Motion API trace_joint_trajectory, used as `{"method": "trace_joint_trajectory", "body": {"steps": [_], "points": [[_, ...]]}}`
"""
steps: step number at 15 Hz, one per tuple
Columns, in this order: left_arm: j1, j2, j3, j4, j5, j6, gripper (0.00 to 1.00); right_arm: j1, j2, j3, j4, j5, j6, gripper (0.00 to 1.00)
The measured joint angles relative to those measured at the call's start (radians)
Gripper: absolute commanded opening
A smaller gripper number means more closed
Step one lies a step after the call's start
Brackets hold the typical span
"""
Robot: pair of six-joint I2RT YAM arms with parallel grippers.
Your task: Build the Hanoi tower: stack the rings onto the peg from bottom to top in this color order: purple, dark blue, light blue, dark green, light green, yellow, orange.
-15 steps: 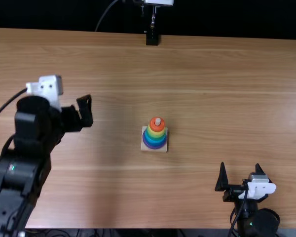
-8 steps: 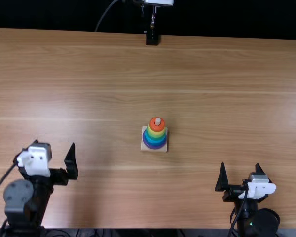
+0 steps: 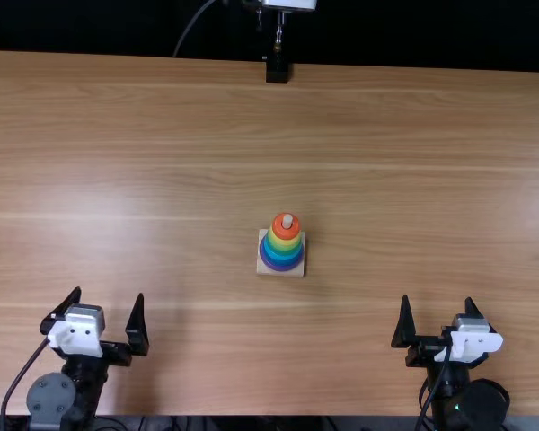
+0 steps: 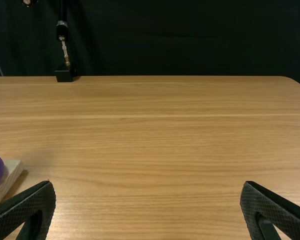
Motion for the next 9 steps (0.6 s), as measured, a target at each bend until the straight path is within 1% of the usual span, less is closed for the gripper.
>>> {"method": "trace_joint_trajectory", "body": {"steps": [3, 5, 7, 9], "points": [[0.000, -0.052, -0.001, -0.015, -0.001, 0.002, 1.00, 0.000, 0.000, 0.000, 0.000, 0.000, 0.000, 1.00], [0.000, -0.056, 0.013, -0.071, -0.008, 0.003, 1.00, 0.000, 0.000, 0.000, 0.000, 0.000, 0.000, 1.00], [0.000, -0.055, 0.034, -0.144, -0.007, 0.005, 1.00, 0.000, 0.000, 0.000, 0.000, 0.000, 0.000, 1.00], [0.000, -0.056, 0.039, -0.167, -0.007, 0.008, 1.00, 0.000, 0.000, 0.000, 0.000, 0.000, 0.000, 1.00]]}}
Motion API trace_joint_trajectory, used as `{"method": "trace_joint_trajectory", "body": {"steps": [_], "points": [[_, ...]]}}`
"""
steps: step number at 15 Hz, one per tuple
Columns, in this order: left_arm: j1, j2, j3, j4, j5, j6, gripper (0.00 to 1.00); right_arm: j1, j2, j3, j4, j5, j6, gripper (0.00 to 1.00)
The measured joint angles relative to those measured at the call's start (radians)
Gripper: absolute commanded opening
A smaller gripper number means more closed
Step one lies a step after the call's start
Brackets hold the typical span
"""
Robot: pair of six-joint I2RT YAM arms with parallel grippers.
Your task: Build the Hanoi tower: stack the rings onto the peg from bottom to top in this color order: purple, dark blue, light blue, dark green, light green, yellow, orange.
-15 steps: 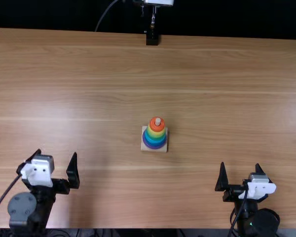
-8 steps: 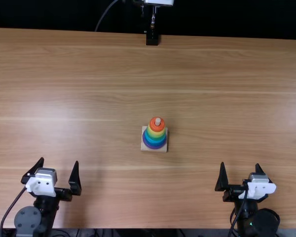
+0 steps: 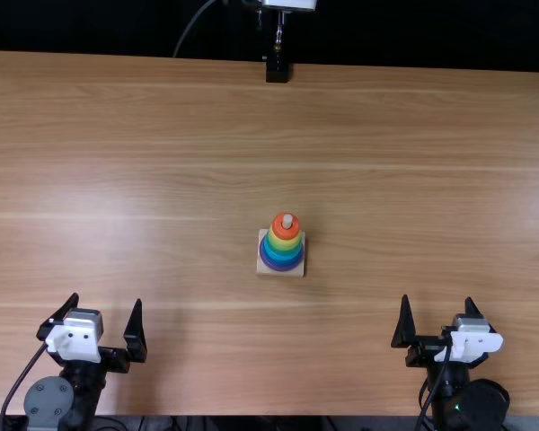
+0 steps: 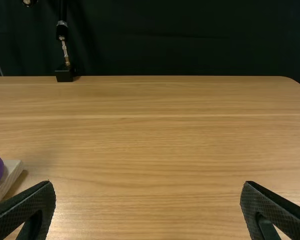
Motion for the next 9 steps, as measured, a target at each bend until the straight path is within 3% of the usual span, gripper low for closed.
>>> {"method": "trace_joint_trajectory", "body": {"steps": [9], "points": [[0.000, 0.000, 0.015, -0.068, 0.006, 0.002, 1.00, 0.000, 0.000, 0.000, 0.000, 0.000, 0.000, 1.00]]}}
